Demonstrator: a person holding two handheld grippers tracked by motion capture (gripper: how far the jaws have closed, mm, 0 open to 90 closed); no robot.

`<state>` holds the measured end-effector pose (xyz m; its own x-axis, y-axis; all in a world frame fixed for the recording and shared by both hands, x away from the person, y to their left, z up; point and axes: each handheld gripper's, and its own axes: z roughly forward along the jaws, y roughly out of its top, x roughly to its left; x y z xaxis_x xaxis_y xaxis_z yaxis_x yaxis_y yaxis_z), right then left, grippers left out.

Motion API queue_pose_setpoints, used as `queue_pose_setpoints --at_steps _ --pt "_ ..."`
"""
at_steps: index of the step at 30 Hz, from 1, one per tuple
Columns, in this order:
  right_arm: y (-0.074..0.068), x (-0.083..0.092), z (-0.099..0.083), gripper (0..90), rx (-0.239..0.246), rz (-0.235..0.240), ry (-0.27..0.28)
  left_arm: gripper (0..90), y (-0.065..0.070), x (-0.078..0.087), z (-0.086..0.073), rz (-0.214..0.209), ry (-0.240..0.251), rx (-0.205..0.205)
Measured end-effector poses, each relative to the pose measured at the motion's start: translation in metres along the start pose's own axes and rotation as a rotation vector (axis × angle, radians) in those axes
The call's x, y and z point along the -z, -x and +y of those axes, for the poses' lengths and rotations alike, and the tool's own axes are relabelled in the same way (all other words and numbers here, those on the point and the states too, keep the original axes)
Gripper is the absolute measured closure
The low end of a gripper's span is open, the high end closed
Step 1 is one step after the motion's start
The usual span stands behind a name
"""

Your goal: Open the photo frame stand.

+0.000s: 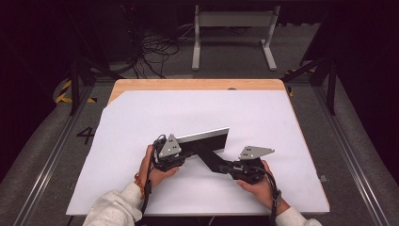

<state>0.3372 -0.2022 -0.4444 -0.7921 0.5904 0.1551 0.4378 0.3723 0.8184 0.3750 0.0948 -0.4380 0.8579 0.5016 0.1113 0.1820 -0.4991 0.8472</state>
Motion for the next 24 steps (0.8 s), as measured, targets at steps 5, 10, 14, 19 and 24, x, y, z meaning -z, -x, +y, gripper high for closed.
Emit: queue_pose_setpoints --at_steps 5,10,14,19,24 --pt "-0.001 0.000 -0.002 77.6 0.004 -0.003 -0.014 70.9 -0.005 0.005 -0.003 -0.062 0.041 0.025" --pt "-0.003 0.000 -0.003 77.7 0.016 -0.012 -0.031 70.7 -0.005 0.015 -0.003 -0.063 0.074 0.021" --pt "-0.003 0.000 -0.003 77.8 0.012 -0.014 -0.035 70.9 -0.007 0.024 -0.003 -0.071 0.100 0.020" --pt "-0.004 0.001 -0.004 78.4 0.012 -0.014 -0.047 73.7 -0.005 0.028 -0.002 -0.074 0.107 0.007" --pt "-0.003 0.002 -0.004 79.1 0.013 -0.003 -0.047 75.1 -0.006 0.028 -0.002 -0.084 0.108 0.012"
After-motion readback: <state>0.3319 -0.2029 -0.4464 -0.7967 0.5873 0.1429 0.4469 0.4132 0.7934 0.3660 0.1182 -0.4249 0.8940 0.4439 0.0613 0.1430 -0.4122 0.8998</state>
